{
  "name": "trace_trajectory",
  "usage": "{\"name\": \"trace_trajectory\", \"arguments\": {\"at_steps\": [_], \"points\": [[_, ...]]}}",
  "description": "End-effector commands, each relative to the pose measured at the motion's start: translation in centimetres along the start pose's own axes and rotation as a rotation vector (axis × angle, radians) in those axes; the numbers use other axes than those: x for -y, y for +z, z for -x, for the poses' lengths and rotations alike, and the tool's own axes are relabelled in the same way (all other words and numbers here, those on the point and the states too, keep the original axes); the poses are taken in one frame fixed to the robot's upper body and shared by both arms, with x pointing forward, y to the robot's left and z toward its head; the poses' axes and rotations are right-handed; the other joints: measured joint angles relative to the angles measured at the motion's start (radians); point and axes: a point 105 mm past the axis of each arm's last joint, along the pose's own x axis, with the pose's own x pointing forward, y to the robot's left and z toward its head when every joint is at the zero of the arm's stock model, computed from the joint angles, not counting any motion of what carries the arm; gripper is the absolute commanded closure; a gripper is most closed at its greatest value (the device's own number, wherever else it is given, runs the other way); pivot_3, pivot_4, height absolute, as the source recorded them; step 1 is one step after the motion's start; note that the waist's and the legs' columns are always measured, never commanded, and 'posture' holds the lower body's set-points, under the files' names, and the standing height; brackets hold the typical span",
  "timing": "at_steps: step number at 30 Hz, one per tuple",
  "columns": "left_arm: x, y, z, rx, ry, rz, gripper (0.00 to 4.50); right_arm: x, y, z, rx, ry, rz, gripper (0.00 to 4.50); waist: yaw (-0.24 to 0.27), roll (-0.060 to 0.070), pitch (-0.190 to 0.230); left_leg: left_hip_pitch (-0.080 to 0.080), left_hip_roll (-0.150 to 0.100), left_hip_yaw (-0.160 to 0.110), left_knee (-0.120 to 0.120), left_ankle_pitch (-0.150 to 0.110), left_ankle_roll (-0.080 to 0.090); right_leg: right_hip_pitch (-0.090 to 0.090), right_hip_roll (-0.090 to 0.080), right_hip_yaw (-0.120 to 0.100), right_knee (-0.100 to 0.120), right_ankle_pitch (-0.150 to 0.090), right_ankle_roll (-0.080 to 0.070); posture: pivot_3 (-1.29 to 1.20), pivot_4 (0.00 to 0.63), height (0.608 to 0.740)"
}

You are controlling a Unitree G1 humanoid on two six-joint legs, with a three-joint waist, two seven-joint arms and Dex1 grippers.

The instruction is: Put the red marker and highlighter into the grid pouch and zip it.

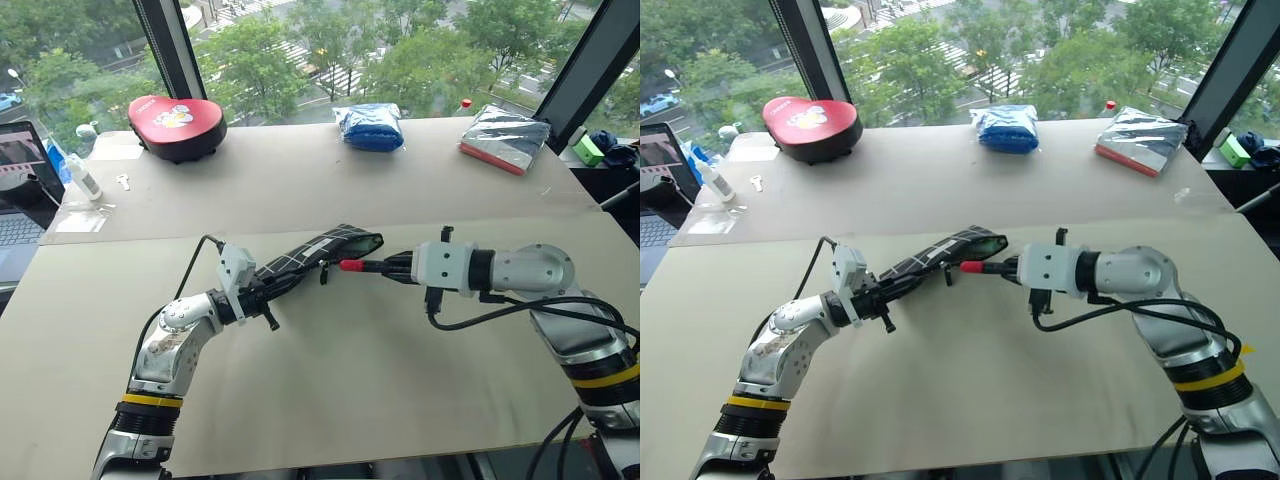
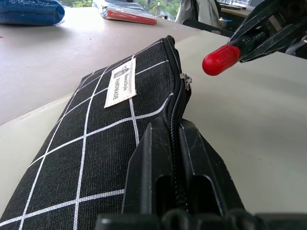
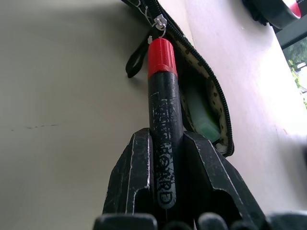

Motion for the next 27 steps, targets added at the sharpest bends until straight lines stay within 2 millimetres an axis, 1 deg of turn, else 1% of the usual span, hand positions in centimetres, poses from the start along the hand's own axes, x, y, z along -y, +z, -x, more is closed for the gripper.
{"name": "trace_trajectory", "arguments": {"at_steps": [1,8,13,17,21,27], "points": [[0.2,1.3,-0.1,0.037,-0.017,-0.037,4.50,1.0,0.8,0.0,0.022,-0.019,0.063,3.97,0.001,0.000,0.000,0.000,0.000,0.000,0.000,0.000,0.000,0.000,0.000,0.000,0.000,0.000,0.000,0.00,0.150,0.740],[0.3,1.3,-0.2,0.036,-0.025,-0.038,4.50,1.3,0.6,-0.9,0.020,0.004,0.103,3.97,0.000,0.000,0.000,-0.001,0.000,0.000,0.000,0.000,0.000,-0.001,0.000,0.000,0.000,0.000,0.000,0.00,0.150,0.740],[0.5,1.3,-0.3,0.040,-0.036,-0.035,4.50,2.1,1.2,-2.5,0.038,0.002,0.153,3.97,-0.004,0.000,0.000,-0.002,0.000,0.000,0.000,0.000,0.000,-0.002,0.000,0.000,0.001,0.000,0.000,0.00,0.150,0.740],[0.6,1.4,-0.3,0.042,-0.043,-0.037,4.50,2.5,1.5,-3.6,0.062,0.001,0.159,3.97,-0.005,0.000,0.000,-0.002,0.000,0.000,0.000,0.000,0.000,-0.003,0.000,0.000,0.001,0.000,0.000,0.00,0.150,0.740],[0.7,1.7,-0.2,0.048,-0.042,-0.041,4.50,3.1,0.5,-3.0,0.038,-0.012,0.158,3.97,-0.002,0.000,0.000,-0.003,0.000,0.000,0.000,0.000,0.000,-0.003,0.000,0.000,0.000,0.000,0.000,0.00,0.150,0.740],[0.9,1.6,0.0,0.044,-0.045,-0.040,4.50,3.2,-0.5,-2.8,0.011,-0.016,0.176,3.97,-0.003,0.000,0.000,-0.004,0.000,0.000,0.000,0.000,0.000,-0.004,0.000,-0.001,0.000,0.000,0.000,0.00,0.150,0.740]]}}
